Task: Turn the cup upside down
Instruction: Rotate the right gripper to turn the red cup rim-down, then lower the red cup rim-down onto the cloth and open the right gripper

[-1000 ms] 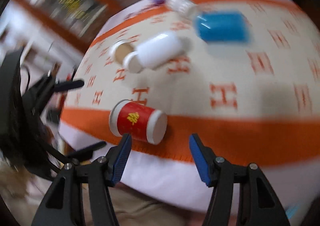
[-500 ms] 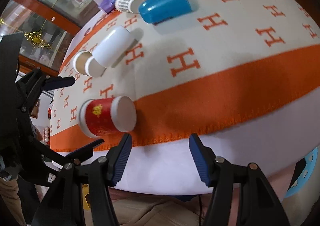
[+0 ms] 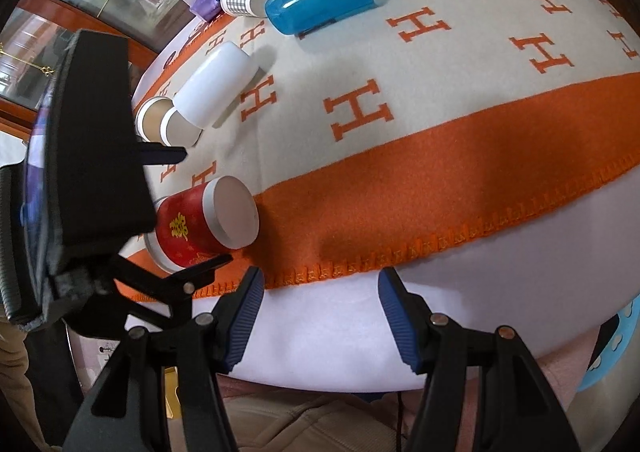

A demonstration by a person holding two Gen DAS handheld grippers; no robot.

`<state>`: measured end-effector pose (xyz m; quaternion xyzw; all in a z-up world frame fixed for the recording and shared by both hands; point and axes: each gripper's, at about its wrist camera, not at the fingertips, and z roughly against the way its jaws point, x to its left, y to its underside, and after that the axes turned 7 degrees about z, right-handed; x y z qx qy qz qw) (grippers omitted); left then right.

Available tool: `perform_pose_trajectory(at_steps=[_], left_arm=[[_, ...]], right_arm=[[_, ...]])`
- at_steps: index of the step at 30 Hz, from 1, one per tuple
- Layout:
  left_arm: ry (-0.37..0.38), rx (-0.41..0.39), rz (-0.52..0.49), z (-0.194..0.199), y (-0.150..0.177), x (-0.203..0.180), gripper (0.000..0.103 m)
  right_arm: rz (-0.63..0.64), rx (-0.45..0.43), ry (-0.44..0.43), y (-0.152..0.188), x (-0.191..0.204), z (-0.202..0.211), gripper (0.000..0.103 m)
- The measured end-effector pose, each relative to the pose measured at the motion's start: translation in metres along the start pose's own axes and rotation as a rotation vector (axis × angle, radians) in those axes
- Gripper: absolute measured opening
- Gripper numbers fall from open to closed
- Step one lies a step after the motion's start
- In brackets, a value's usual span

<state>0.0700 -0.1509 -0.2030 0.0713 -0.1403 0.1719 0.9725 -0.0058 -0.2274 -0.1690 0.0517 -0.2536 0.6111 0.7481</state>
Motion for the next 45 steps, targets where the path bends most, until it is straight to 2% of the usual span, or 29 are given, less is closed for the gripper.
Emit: perform_pose_trajectory(at_steps=[2, 3, 6, 11, 15, 21, 24, 26, 28, 31, 35, 38, 39, 40, 42, 45], left_arm=[[0.013, 0.035, 0.0, -0.005, -0.003, 0.0, 0.072], [0.023, 0.053, 0.007, -0.008, -0.005, 0.001, 0.062], [0.041, 0.064, 0.033, -0.007, -0.008, 0.005, 0.063], [0.08, -0.037, 0.128, 0.016, -0.009, 0.026, 0.063], [0.135, -0.185, 0.304, 0.031, 0.0, 0.055, 0.063], [0.245, -0.443, 0.697, 0.028, 0.035, 0.091, 0.063], [0.255, -0.528, 0.843, 0.019, 0.052, 0.091, 0.063], [0.253, -0.559, 0.939, 0.004, 0.061, 0.091, 0.063], [0.217, -0.605, 1.005, -0.004, 0.072, 0.085, 0.06], [0.2, -0.662, 1.053, -0.008, 0.086, 0.07, 0.061], [0.197, -0.648, 1.055, -0.021, 0.092, 0.058, 0.061], [0.168, -0.658, 1.032, -0.021, 0.093, 0.052, 0.062], [0.171, -0.657, 1.032, -0.021, 0.093, 0.051, 0.065], [0.188, -0.652, 1.031, -0.022, 0.093, 0.052, 0.075], [0.206, -0.649, 1.044, -0.023, 0.094, 0.052, 0.087], [0.21, -0.662, 1.057, -0.021, 0.097, 0.052, 0.088]], right_arm=[[-0.002, -0.003, 0.0, 0.0, -0.001, 0.001, 0.06], [-0.003, -0.004, 0.0, 0.0, -0.002, 0.001, 0.059], [-0.01, -0.007, -0.004, -0.002, -0.004, 0.001, 0.059], [-0.035, -0.015, -0.009, -0.004, -0.011, 0.002, 0.059], [-0.052, -0.045, -0.004, -0.005, -0.015, 0.007, 0.059], [-0.04, -0.077, 0.0, -0.005, -0.015, 0.011, 0.059], [-0.027, -0.083, -0.001, -0.006, -0.012, 0.011, 0.059], [-0.015, -0.089, 0.0, -0.005, -0.01, 0.012, 0.059], [-0.007, -0.094, 0.001, -0.006, -0.007, 0.013, 0.059], [0.003, -0.1, 0.004, -0.005, -0.005, 0.013, 0.059], [0.015, -0.104, 0.006, -0.004, -0.003, 0.014, 0.059], [0.024, -0.101, 0.001, -0.004, -0.001, 0.013, 0.059], [0.026, -0.1, -0.002, -0.004, -0.001, 0.013, 0.059], [0.027, -0.1, -0.004, -0.004, 0.0, 0.013, 0.06], [0.029, -0.1, -0.008, -0.003, 0.001, 0.013, 0.06], [0.033, -0.103, -0.01, -0.004, 0.002, 0.013, 0.06]])
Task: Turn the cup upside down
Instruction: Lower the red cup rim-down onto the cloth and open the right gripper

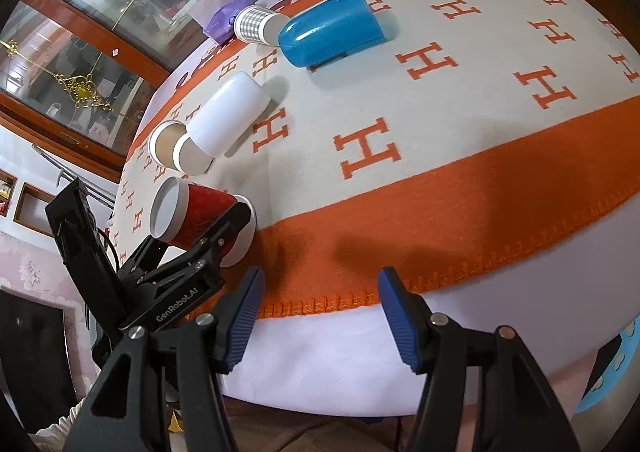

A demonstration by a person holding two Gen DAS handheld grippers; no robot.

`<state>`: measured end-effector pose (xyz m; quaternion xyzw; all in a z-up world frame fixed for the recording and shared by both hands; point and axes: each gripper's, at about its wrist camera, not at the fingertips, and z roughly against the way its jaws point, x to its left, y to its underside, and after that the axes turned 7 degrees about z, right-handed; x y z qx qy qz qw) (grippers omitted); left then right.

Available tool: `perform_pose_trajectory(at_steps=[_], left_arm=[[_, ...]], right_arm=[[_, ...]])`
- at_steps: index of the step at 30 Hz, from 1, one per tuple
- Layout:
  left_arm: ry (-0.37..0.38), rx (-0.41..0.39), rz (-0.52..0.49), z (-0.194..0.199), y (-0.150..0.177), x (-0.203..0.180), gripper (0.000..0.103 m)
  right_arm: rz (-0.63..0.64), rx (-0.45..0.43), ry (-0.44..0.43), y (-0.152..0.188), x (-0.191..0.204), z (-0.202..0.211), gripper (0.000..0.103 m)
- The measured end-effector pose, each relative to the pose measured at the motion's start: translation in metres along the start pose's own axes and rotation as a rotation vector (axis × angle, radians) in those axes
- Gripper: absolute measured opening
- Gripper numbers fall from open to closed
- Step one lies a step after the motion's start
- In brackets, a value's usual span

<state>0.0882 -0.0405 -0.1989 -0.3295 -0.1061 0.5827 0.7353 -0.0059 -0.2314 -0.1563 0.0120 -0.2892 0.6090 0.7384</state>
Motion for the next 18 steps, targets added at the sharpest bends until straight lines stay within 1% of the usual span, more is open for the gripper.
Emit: perform_pose_trajectory(at_steps=[2, 5, 6, 7, 9, 15, 18], left_arm=[[-0.013, 0.008, 0.002, 0.0, -0.001, 0.0, 0.088], [-0.009, 0.02, 0.014, 0.003, -0.002, 0.001, 0.088], [-0.007, 0.022, 0.019, 0.004, -0.002, 0.001, 0.09], [-0.007, 0.026, 0.023, 0.006, -0.002, 0.001, 0.095], [-0.005, 0.026, 0.036, 0.012, -0.003, 0.002, 0.098], [0.008, 0.026, 0.06, 0.033, -0.005, 0.003, 0.099], [-0.004, 0.016, 0.064, 0.05, -0.009, 0.003, 0.099]], right_arm=[[0.005, -0.001, -0.002, -0.001, 0.0, 0.0, 0.06], [0.014, -0.001, -0.002, -0.001, 0.002, 0.0, 0.06], [0.017, -0.002, -0.003, -0.001, 0.003, 0.0, 0.06], [0.02, -0.002, -0.003, -0.001, 0.003, 0.0, 0.06], [0.029, -0.006, -0.004, -0.001, 0.005, 0.001, 0.06], [0.074, -0.038, 0.007, -0.002, 0.015, 0.01, 0.06], [0.101, -0.062, 0.012, -0.003, 0.023, 0.018, 0.06]])
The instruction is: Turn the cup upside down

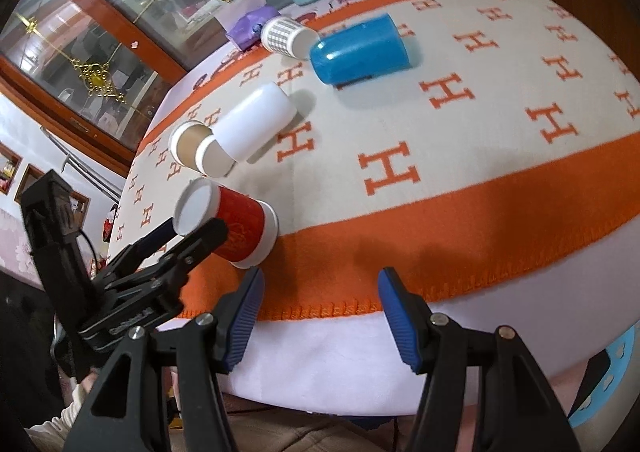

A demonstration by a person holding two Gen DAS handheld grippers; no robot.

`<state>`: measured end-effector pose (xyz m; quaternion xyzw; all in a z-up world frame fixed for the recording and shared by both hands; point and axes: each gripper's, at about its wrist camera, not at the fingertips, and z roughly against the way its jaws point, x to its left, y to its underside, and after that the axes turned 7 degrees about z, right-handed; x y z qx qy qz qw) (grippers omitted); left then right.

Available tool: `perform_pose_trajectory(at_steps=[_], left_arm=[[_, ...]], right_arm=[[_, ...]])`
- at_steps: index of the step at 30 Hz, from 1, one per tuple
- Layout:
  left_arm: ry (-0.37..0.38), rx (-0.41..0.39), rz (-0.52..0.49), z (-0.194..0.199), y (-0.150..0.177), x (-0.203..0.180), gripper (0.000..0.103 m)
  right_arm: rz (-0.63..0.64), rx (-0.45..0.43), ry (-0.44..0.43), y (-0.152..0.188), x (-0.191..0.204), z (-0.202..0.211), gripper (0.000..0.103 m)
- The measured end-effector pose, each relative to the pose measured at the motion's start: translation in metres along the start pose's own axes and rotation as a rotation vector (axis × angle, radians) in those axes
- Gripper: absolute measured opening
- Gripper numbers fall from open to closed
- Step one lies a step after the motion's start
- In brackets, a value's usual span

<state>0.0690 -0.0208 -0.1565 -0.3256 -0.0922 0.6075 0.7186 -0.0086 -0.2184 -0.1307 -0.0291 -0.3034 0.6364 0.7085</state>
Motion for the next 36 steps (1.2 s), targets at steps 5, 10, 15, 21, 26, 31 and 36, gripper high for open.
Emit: perform_pose_trajectory(at_steps=[5, 10, 15, 21, 26, 31, 36], left_arm=[[-0.041, -0.03, -0.001, 0.038, -0.01, -0.005, 0.099], [-0.102, -0.088, -0.019, 0.078, -0.022, -0.014, 0.1], [-0.207, -0.128, 0.022, 0.108, -0.032, -0.014, 0.102], [-0.254, -0.111, 0.064, 0.126, -0.037, -0.014, 0.102], [-0.271, -0.152, 0.058, 0.146, -0.043, -0.022, 0.102], [-0.273, -0.179, 0.094, 0.161, -0.049, -0.027, 0.102], [-0.287, -0.216, 0.102, 0.17, -0.051, -0.031, 0.102]], right_arm=[[0.057, -0.03, -0.002, -0.008, 0.018, 0.013, 0.06], [0.11, -0.064, -0.007, -0.018, 0.04, 0.029, 0.06], [0.168, -0.087, 0.026, -0.028, 0.058, 0.044, 0.06], [0.218, -0.119, 0.071, -0.039, 0.075, 0.063, 0.06], [0.232, -0.191, 0.071, -0.045, 0.084, 0.088, 0.06], [0.238, -0.245, 0.084, -0.047, 0.091, 0.104, 0.06], [0.248, -0.27, 0.085, -0.05, 0.093, 0.109, 0.06]])
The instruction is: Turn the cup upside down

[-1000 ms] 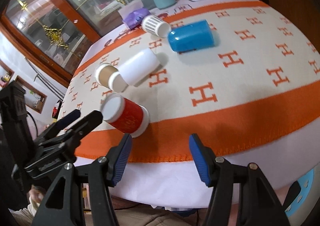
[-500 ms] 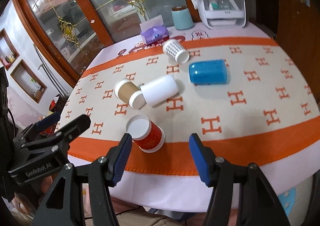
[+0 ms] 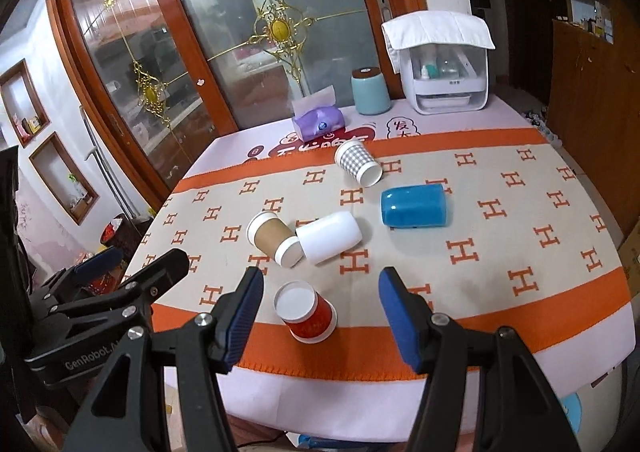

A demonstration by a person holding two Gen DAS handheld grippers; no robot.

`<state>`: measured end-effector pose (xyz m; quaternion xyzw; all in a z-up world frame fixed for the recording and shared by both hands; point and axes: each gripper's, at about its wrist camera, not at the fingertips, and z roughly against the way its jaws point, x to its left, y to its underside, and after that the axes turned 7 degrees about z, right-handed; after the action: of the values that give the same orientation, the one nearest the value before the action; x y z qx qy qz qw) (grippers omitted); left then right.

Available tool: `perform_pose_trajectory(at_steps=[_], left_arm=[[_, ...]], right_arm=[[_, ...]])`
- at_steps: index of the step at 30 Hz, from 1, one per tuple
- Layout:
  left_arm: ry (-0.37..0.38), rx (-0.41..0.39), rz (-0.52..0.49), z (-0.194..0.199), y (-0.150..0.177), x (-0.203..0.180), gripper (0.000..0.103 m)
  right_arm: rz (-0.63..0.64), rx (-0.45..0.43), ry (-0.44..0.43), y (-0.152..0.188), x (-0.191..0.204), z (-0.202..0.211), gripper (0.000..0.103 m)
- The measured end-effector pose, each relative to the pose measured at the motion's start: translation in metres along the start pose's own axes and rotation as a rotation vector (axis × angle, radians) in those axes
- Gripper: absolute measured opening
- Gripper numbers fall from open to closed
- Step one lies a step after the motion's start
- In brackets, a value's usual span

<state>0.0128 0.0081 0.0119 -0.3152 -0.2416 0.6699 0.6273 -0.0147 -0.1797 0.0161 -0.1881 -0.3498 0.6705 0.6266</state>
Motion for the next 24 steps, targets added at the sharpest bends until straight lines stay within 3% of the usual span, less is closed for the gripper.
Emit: perform_pose_trajectory(at_steps=[24], left_arm=[[-0.034, 0.028, 0.03, -0.0067, -0.0001, 0.0022, 0.102]], right_arm=[[-0.005, 0.012, 0.01, 0.0032, 0.0026, -0.0067, 0.06]])
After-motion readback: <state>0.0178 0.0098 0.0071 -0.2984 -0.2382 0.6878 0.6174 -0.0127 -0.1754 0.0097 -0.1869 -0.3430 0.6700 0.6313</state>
